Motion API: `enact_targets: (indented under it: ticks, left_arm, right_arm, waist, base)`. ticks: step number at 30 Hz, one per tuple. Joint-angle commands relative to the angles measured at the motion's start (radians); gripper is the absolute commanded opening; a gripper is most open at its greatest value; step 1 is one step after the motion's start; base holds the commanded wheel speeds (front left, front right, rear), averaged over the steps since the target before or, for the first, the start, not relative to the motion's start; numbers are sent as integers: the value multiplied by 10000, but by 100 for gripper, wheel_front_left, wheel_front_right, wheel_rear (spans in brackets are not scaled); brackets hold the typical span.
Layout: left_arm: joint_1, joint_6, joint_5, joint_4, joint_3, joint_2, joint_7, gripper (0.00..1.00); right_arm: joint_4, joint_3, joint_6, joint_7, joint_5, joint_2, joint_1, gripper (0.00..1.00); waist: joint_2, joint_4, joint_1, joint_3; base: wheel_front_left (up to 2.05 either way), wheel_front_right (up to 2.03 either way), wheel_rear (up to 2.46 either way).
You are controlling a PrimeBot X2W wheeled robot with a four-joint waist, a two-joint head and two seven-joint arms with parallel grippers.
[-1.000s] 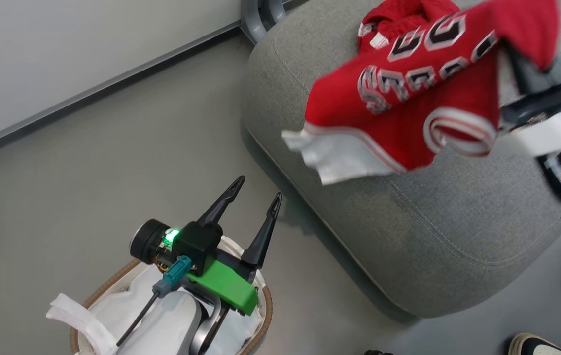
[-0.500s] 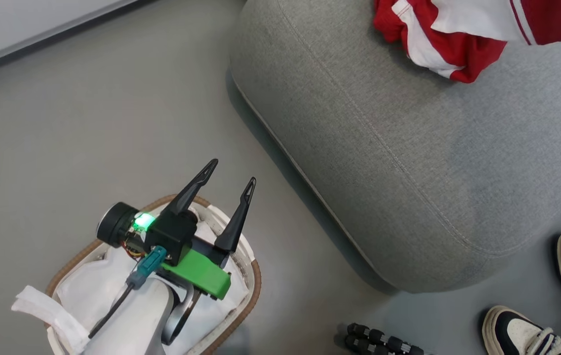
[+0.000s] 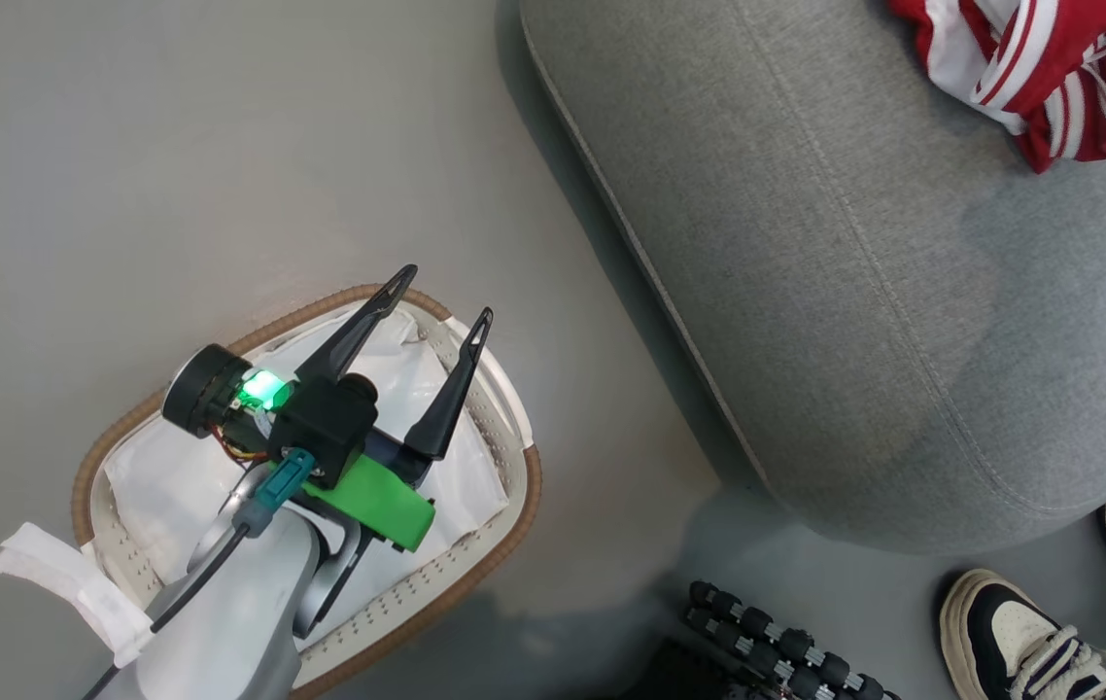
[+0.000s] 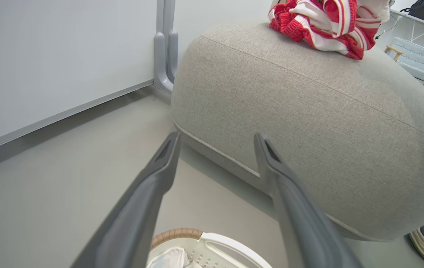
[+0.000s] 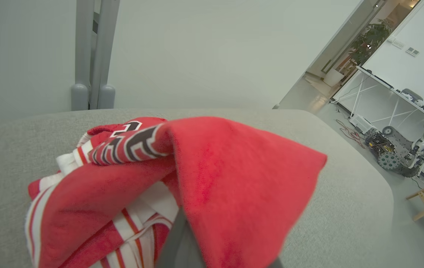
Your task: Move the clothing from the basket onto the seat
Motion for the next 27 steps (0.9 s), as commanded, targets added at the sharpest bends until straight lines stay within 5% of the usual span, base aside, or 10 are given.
enact_targets:
  ticks: [1,10,11,13,21,27]
  left_arm:
    - [-212,-32,-9,25,23,78,-8,100]
    - [-230,-32,-113,132,151,-112,-6,100]
    - [-218,-32,-133,164,168,-160,-8,100]
    - [-170,-32,-138,205,206,-247,-8,100]
    - [360,-32,-206,440,666,-792,-8,100]
    - [903,-32,-136,509,1232,-1171,-6,100]
  right_arm:
    - [175,-231,-14,0,-23,96,228,0]
    - [438,-1426,-14,0,-351,803,1498,5]
    - [370,-1530,-14,0,-404,906,1693,29]
    - [120,-1759,-14,0,-491,1083,2040,100]
    - [-723,-2149,-14,0,-759,1542,3775,100]
    - [-1554,-1514,-14,0,-620,1903,4705,100]
  waist:
    - [-1,421,-2,553]
    - [-1,529,-2,183]
    - [-1,542,-2,60]
    - [-1,579,-2,-187]
    - [-1,875,-2,-1292]
    - [-1,1242,-2,-2115]
  base:
    - [0,0,0]
    - [0,0,0]
    - [0,0,0]
    - [0,0,0]
    - [0,0,0]
    - [0,0,0]
